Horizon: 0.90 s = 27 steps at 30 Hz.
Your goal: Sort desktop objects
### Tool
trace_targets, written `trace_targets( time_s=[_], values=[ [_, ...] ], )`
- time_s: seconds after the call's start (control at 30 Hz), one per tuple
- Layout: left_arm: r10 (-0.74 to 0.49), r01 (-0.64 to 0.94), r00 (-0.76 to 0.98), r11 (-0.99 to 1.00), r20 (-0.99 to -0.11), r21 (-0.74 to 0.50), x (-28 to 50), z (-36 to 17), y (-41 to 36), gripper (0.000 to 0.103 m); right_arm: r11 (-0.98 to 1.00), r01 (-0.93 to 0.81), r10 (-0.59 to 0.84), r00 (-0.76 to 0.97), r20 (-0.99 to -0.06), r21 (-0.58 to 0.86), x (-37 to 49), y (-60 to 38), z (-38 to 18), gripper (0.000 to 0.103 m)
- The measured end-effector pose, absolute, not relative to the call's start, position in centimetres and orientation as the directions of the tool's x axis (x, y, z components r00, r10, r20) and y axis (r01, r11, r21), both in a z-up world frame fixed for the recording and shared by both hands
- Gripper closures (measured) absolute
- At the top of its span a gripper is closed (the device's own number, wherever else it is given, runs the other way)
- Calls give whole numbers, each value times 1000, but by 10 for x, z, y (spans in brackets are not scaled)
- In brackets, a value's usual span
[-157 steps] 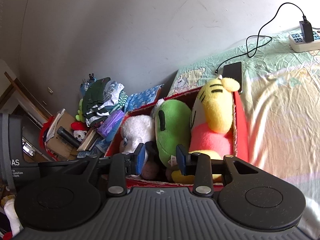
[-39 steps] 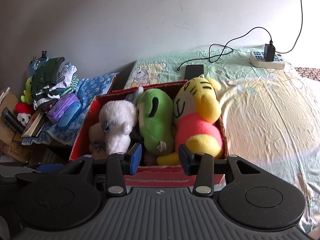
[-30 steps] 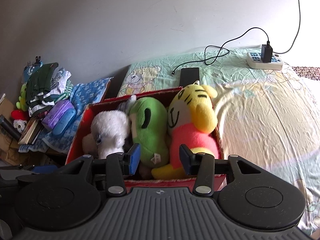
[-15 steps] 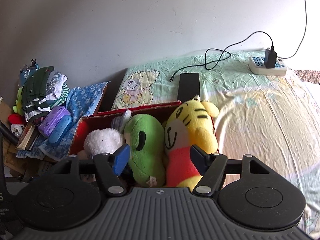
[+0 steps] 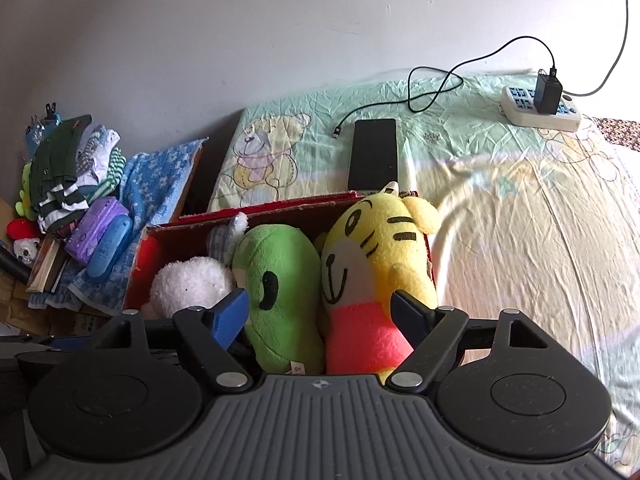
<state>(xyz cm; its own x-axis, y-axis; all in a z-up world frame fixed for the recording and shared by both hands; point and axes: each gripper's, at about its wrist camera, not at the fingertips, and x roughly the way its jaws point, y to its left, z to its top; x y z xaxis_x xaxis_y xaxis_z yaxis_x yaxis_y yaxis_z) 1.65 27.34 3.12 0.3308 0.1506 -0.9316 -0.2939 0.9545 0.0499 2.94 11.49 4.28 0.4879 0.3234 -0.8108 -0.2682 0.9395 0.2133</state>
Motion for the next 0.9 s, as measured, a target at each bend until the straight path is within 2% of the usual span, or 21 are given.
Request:
trace_targets(
  time_s=[0.17, 0.9],
  values=[
    [137, -277, 303, 960, -943, 50, 23, 25, 267, 3, 941, -260, 318, 449, -835, 219, 38, 115, 39, 23],
    [160, -285, 319, 956, -934, 66, 23, 29, 265, 3, 941, -269, 313, 459, -832, 205, 41, 115, 43, 22]
  ],
)
